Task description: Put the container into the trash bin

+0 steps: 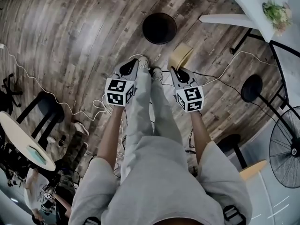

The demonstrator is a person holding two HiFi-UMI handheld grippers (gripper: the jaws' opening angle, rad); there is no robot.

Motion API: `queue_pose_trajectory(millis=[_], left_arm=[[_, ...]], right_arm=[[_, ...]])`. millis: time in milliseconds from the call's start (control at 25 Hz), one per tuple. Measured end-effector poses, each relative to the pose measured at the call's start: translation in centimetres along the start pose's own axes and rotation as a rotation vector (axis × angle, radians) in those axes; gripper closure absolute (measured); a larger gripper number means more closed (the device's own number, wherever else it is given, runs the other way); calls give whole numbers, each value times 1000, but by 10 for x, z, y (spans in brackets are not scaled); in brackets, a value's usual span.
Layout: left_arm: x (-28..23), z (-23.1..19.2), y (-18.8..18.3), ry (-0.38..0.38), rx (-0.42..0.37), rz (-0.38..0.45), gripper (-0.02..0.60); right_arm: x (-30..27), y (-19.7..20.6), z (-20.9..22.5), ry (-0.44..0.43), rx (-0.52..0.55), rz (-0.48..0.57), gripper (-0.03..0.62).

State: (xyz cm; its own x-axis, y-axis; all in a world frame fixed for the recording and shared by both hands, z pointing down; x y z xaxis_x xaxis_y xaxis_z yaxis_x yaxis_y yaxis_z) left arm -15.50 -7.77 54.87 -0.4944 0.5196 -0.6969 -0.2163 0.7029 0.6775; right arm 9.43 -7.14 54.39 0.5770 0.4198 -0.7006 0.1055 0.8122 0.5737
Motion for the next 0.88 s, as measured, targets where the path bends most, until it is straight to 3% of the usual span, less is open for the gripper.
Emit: queue_pose_trajectory(millis=[880], left_arm=[[-69, -16, 56, 23, 9, -35, 571]], right_arm=[[-57, 72, 32, -24, -44, -81, 568]])
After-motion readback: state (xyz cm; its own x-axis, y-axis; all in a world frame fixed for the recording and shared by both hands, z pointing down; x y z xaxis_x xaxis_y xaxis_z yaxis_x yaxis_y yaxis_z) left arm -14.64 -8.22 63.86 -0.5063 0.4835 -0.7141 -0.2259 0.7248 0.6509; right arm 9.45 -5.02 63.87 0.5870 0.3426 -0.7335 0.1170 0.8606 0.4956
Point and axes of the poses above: the fingertips, and each gripper's own axes: x backward along the fingers, z to its right, y out of its underside, the point moved 10 cm from there along x, backward along the fingers, and after that the axes turned 12 degrees about -x, right-handed, at the moved point
